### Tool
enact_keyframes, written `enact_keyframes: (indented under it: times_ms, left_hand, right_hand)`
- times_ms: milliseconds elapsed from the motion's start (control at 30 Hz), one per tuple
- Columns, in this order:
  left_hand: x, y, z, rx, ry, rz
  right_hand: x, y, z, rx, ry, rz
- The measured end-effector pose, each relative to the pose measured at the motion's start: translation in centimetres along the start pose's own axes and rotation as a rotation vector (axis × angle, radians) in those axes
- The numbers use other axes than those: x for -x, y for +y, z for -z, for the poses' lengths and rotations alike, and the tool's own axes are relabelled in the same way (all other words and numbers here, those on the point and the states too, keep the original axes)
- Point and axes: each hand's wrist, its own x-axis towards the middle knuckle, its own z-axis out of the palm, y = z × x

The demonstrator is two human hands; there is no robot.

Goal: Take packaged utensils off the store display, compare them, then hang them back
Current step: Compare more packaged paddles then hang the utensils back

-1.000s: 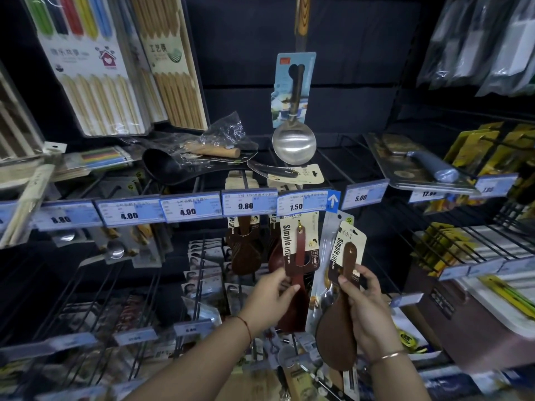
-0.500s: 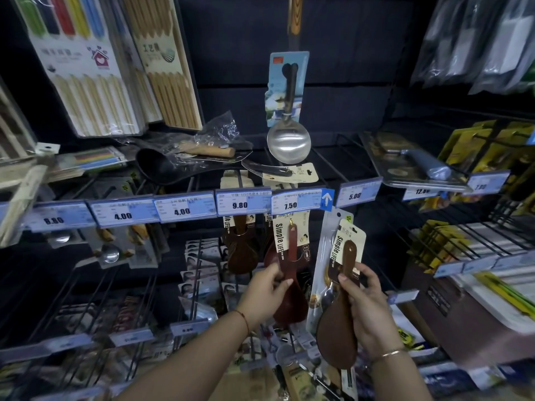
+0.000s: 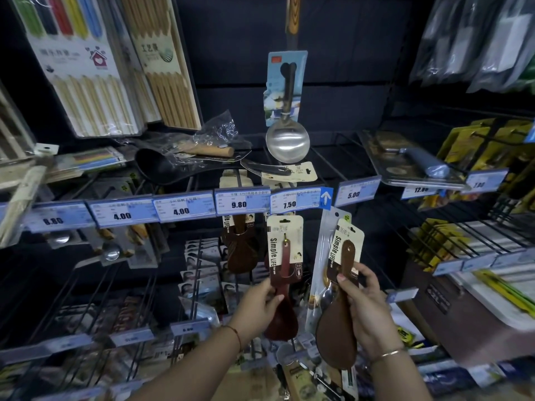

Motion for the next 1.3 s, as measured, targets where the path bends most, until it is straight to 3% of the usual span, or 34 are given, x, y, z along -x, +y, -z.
enact_keyframes:
  times_ms: [267,567,933,1300]
  left_hand:
    - [1.0,-0.3,-0.5,-0.06,-0.017,-0.055]
    - [-0.3,2.2,0.1,-0.052,0.087,-0.133]
    - [-0.4,3.4,0.4,0.044,0.129,-0.117]
    - [-0.8,3.9,0.1,-0.033,0.106,-0.09]
  right_hand:
    - [0.3,0.2,-0.3,0.014,-0.029,0.004]
    - [0.2,-0.1,0.1,0.024,-0.001,0.007]
    - [-0.1,-0.1,0.5,0.023,0.021,0.001]
    - [0.0,0.0,0.4,-0.005,-0.007,-0.014]
